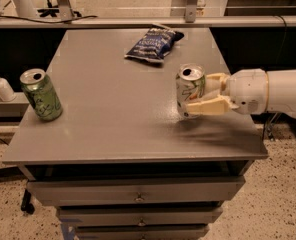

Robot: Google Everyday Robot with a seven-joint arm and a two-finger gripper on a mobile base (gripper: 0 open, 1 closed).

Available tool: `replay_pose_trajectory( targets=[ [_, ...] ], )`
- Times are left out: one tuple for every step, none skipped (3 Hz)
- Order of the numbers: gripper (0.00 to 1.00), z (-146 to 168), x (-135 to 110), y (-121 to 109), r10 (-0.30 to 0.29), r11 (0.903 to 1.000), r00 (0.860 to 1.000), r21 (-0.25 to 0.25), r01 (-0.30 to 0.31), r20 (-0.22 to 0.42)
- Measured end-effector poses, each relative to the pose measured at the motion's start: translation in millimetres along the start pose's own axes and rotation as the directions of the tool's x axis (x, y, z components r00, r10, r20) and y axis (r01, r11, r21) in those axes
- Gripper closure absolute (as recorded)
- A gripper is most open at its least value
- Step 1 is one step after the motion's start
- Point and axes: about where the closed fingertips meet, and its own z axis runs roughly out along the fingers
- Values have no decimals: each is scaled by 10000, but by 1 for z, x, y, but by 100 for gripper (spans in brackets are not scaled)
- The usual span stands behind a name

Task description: Knock 7up can over

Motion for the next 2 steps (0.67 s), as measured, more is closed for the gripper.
replay_pose_trajectory(
  targets=[
    [100,-14,-7,-24,-854,9960,9817,-388,799,-1701],
    [100,-27,-3,-49,-1506,9886,9186,-593,1385,-3653]
  ],
)
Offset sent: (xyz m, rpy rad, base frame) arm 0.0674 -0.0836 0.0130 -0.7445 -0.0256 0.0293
